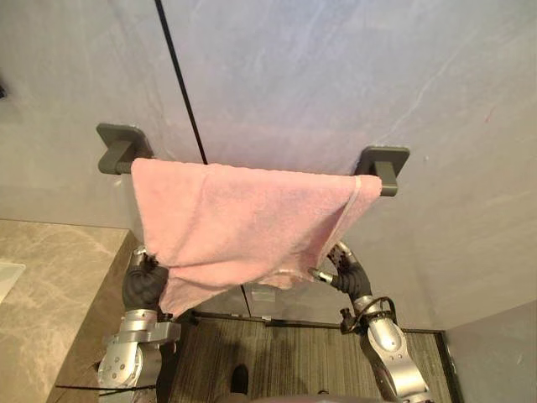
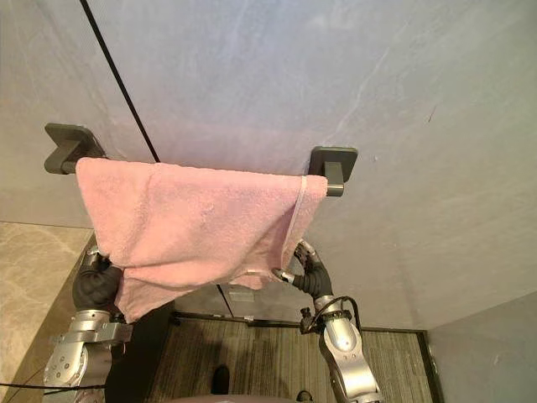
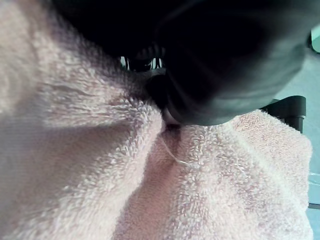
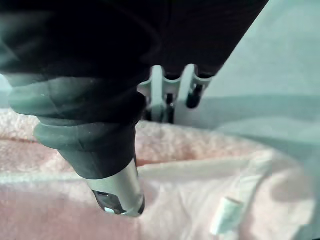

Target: Organize washtable

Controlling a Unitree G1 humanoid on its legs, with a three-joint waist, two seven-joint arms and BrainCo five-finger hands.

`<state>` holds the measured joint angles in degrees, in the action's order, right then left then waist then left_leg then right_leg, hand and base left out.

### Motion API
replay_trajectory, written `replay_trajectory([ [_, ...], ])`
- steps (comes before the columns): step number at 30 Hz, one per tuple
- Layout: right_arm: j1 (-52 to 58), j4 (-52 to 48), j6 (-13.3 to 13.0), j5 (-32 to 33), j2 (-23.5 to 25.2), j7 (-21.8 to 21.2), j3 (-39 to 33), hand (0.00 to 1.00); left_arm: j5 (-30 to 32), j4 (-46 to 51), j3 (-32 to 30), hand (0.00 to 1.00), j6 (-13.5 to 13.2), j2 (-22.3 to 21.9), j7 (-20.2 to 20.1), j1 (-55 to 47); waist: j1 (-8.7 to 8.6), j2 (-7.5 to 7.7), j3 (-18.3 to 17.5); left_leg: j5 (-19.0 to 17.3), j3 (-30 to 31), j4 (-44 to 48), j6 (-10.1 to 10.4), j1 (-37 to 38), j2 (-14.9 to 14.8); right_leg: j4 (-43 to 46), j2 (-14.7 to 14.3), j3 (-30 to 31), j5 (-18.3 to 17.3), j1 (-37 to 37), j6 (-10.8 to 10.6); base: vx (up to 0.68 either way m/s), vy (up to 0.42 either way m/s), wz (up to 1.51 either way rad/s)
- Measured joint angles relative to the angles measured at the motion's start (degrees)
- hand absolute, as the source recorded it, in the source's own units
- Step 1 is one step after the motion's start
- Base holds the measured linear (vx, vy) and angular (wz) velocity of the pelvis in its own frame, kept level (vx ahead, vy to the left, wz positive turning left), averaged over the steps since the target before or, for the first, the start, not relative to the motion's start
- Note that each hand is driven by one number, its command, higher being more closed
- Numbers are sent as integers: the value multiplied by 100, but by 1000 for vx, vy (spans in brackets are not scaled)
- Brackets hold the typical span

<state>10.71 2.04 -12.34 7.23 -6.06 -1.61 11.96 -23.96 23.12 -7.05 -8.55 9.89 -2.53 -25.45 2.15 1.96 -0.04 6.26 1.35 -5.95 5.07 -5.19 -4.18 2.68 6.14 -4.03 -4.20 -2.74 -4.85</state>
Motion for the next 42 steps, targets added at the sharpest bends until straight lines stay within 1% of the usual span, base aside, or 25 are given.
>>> replay_trajectory([
  [3,89,149,21,-2,-3,-111,-34,0,3,-169,42,0,82,-68,-28,-69,-16,2,-52,0,-1,0,0,2,0,-4,0,2,1,2,-2,0,0,0],
  [6,250,282,75,-9,-7,-241,-35,0,2,-361,135,0,143,-68,-156,-110,-15,-9,-128,-1,-2,1,0,6,1,-5,2,3,2,7,-3,0,0,0],
  [7,289,358,146,-9,-16,-287,-35,0,1,-447,195,0,178,-61,-255,-177,-18,-9,-130,-1,-3,1,0,17,-2,-5,0,3,2,17,-3,0,0,0],
  [9,354,482,177,-10,-75,-415,-19,0,1,-597,323,0,224,-57,-395,-270,-49,-9,-131,-4,-6,1,1,55,0,-15,2,3,3,58,-4,0,0,0],
  [10,371,571,181,-13,-122,-491,-13,0,-3,-673,376,0,266,-54,-504,-333,-111,-6,-142,-6,-13,1,0,60,-1,-18,2,10,2,59,-5,0,0,0],
  [13,492,615,218,-14,-213,-626,1,0,-1,-942,511,0,374,-12,-743,-455,-127,-25,-160,-23,-37,0,22,61,-6,-44,-3,50,12,56,-4,-16,1,-6],
  [15,507,700,224,-15,-301,-729,111,0,6,-1051,551,0,411,-5,-797,-498,-129,-38,-169,-30,-70,0,20,78,-10,-61,-5,95,31,55,-7,-4,1,-11],
  [17,505,877,237,-15,-405,-766,290,0,126,-1274,632,0,408,126,-878,-472,-123,-70,-208,-34,-122,2,26,78,-22,-91,-7,114,69,56,-12,-3,1,-7],
  [19,467,1153,252,-13,-460,-889,580,0,167,-1721,803,0,393,511,-1105,-469,-132,-121,-240,-27,-139,2,14,80,-37,-157,-23,122,103,77,-11,1,-8,-6],
  [21,466,1370,260,-14,-461,-957,764,0,246,-2089,814,0,386,651,-1254,-483,-124,-143,-230,-27,-140,3,13,80,-49,-199,-36,128,122,93,-8,0,0,0],
  [23,456,1548,274,-14,-489,-1012,1001,0,405,-2686,805,0,361,737,-1367,-443,-120,-149,-230,-29,-142,8,15,94,-56,-212,-44,126,122,115,-7,0,0,0],
  [24,450,1611,275,-15,-520,-1100,1160,0,648,-3197,800,0,362,752,-1379,-392,-120,-150,-230,-38,-145,12,14,119,-58,-235,-46,125,124,152,-5,0,0,0],
  [26,407,1734,300,-107,-566,-1233,1395,0,1428,-4260,805,0,369,702,-1374,-262,-107,-149,-230,-45,-146,31,16,131,-62,-235,-50,129,123,162,-5,0,0,0],
  [28,387,1731,356,-125,-577,-1317,1520,0,1879,-4703,830,0,375,654,-1395,-277,-108,-150,-230,-48,-152,33,15,137,-63,-233,-51,140,124,162,-5,1,-2,-2],
  [29,340,1714,387,-135,-610,-1386,1638,0,2131,-4868,957,0,382,649,-1476,-340,-101,-153,-228,-51,-158,34,14,145,-63,-227,-50,151,124,161,-5,-2,-4,-5],
  [30,304,1678,390,-135,-660,-1406,1739,0,2213,-4863,1055,0,380,652,-1509,-401,-100,-164,-221,-52,-162,35,13,150,-64,-223,-50,161,123,160,-5,-7,-3,-7],
  [32,180,1327,387,0,-866,-1634,2092,0,2240,-4760,1503,0,366,661,-1768,-583,-80,-204,-198,-69,-206,35,13,190,-69,-192,-53,230,121,153,-7,-17,0,-12],
  [33,154,1195,386,20,-918,-1665,2176,0,2255,-4635,1576,0,374,669,-1778,-615,-59,-226,-187,-72,-222,35,17,198,-73,-186,-58,242,120,151,-7,-40,-4,-12],
  [34,10,967,384,131,-1011,-1737,2365,0,2233,-4331,1652,0,389,749,-1859,-684,-7,-226,-189,-110,-259,30,48,206,-90,-183,-73,262,111,143,-15,-50,-10,-11],
  [35,-169,685,380,184,-1099,-1743,2533,0,2084,-3814,1804,0,396,896,-1955,-774,29,-230,-186,-149,-296,18,61,207,-106,-192,-89,283,80,131,3,-55,-11,-9],
  [36,-271,529,379,191,-1144,-1736,2612,0,1914,-3539,1847,0,397,943,-2004,-827,33,-230,-186,-149,-297,4,61,206,-107,-192,-90,282,79,129,1,-43,-8,-5],
  [38,-689,-233,327,482,-1268,-1661,2789,0,666,-2429,2017,0,394,1002,-1971,-864,50,-227,-188,-149,-291,3,60,201,-99,-190,-83,271,79,129,1,-8,0,2],
  [39,-801,-398,242,630,-1275,-1583,2841,0,295,-2193,2072,0,362,1007,-1931,-827,55,-223,-191,-149,-286,3,60,198,-96,-190,-79,262,79,129,1,1,1,4],
  [41,-1220,-989,-40,1057,-1181,-1317,2984,0,-664,-1371,2305,0,195,994,-1684,-440,106,-185,-219,-134,-265,9,79,192,-88,-190,-74,243,81,132,1,17,-4,4],
  [42,-1356,-1122,-166,1137,-1097,-1204,3014,0,-921,-1164,2374,0,87,962,-1564,-202,166,-178,-229,-123,-247,30,67,192,-84,-186,-71,233,120,136,-10,39,-7,4],
])
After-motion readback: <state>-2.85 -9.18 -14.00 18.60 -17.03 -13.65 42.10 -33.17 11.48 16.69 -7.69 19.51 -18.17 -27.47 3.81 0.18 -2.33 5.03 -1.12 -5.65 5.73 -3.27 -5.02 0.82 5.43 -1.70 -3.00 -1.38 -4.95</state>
